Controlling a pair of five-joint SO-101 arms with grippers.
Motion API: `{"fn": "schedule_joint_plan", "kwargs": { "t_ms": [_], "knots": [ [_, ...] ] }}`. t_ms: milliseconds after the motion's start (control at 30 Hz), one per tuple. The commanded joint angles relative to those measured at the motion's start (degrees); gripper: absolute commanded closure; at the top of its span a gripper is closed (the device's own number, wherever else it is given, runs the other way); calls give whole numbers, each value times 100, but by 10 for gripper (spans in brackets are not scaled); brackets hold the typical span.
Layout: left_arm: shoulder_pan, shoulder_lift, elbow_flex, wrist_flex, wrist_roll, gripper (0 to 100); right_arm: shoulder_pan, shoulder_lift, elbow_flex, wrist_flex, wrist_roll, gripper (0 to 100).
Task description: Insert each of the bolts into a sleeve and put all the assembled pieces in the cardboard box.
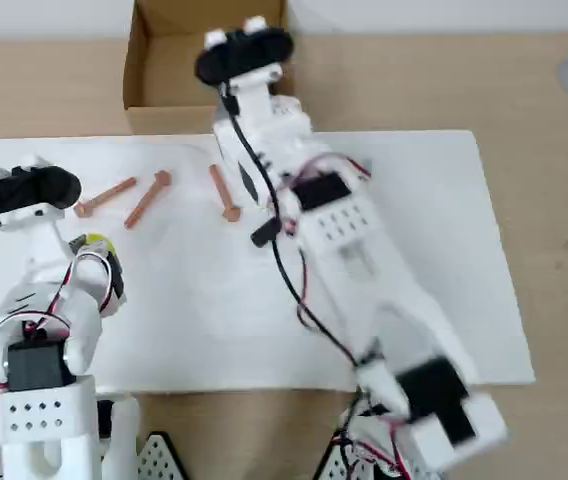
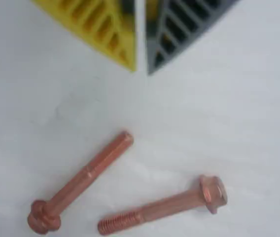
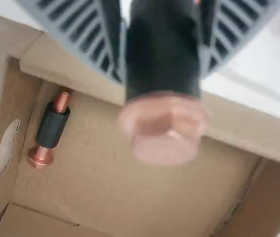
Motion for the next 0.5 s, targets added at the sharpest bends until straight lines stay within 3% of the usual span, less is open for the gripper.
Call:
{"fn": "schedule_joint_plan", "kwargs": {
  "t_ms": [0, 300, 467],
  "knots": [
    [-62, 13, -26, -105, -229, 988, 286, 716, -1437, 0, 53, 989],
    [-53, 13, 62, -114, -299, 988, 840, 3345, -3811, -914, 53, 989],
    [-44, 13, 510, -598, -290, 988, 1033, 4892, -5411, -941, 53, 989]
  ]
}}
